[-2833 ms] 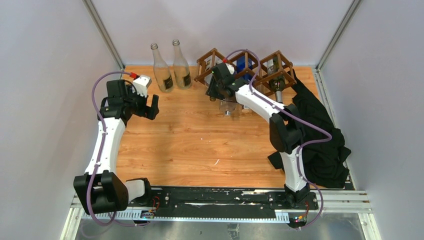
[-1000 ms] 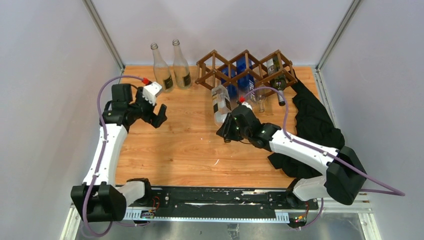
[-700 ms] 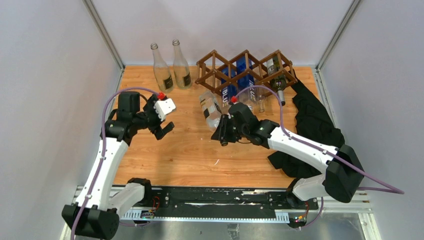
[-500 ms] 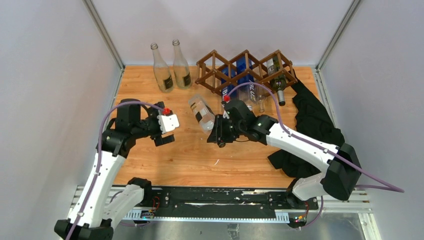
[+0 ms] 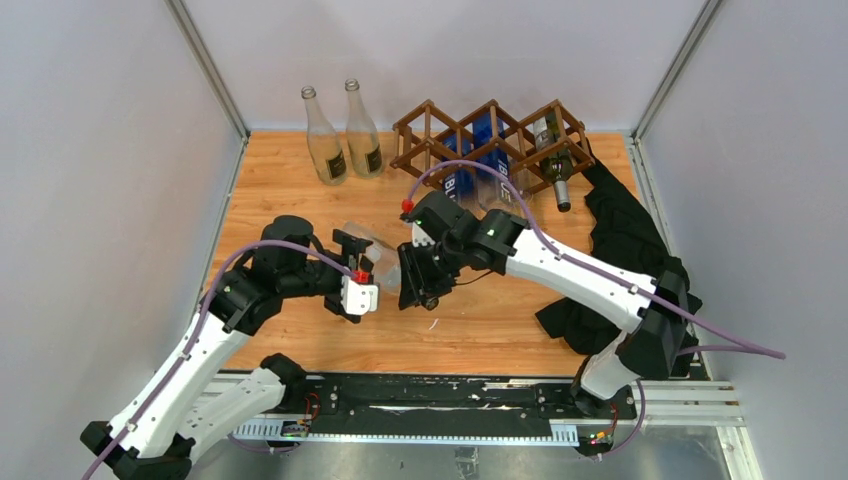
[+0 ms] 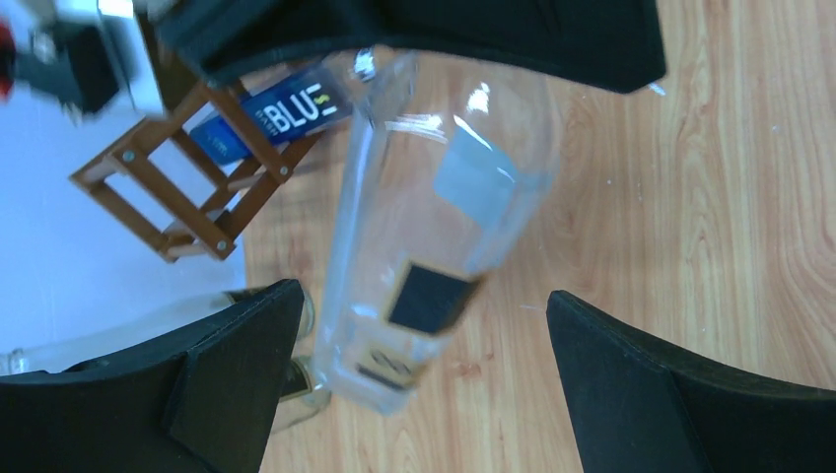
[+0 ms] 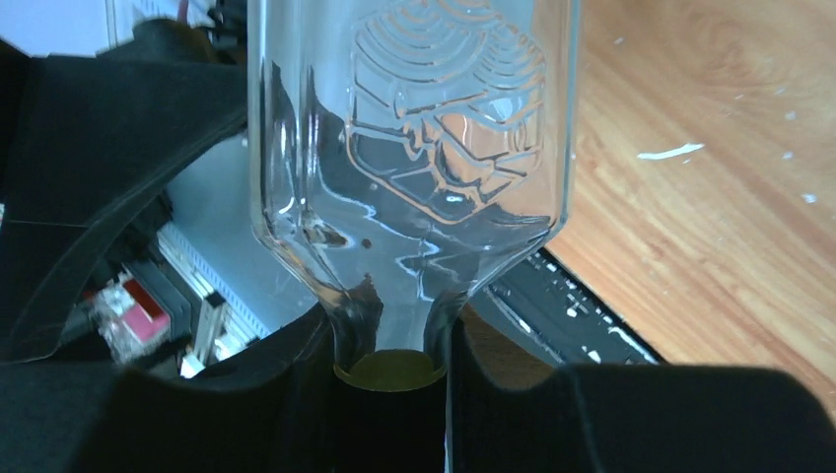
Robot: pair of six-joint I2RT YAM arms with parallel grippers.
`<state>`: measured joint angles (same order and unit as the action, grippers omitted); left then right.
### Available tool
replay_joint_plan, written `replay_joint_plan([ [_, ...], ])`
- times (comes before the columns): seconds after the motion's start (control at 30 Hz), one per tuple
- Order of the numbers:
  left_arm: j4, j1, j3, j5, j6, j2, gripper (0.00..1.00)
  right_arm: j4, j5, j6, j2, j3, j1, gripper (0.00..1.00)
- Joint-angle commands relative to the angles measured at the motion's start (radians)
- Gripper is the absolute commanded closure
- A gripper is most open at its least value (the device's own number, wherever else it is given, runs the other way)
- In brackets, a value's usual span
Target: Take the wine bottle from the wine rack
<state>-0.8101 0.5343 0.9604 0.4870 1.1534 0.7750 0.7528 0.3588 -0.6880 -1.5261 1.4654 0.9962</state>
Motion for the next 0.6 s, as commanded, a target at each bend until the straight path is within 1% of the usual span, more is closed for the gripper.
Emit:
replay_joint_plan([
  [0.0, 0.045, 0.061, -0.031, -0.022, -0.019, 0.0, 0.0, 0.012, 0.052, 0.083, -0.034, 0.126, 0.067, 1.0],
  [0.17, 0.046, 0.117, -0.065, -0.059, -0.049, -0.005, 0.0, 0.012, 0.06, 0.106, -0.087, 0.208, 0.102, 1.0],
  [0.43, -0.001, 0.122, -0.117, -0.065, -0.011, -0.029, 0.0, 0.028, 0.104, 0.134, -0.135, 0.292, 0.105, 1.0],
  [0.5, 0.0, 0.122, -0.118, -0.062, 0.007, -0.025, 0.03, 0.028, 0.123, 0.14, -0.155, 0.311, 0.108, 1.0],
  [0.57, 0.0, 0.123, -0.109, -0.067, 0.021, -0.012, 0.13, 0.036, 0.149, 0.145, -0.18, 0.332, 0.109, 1.0],
])
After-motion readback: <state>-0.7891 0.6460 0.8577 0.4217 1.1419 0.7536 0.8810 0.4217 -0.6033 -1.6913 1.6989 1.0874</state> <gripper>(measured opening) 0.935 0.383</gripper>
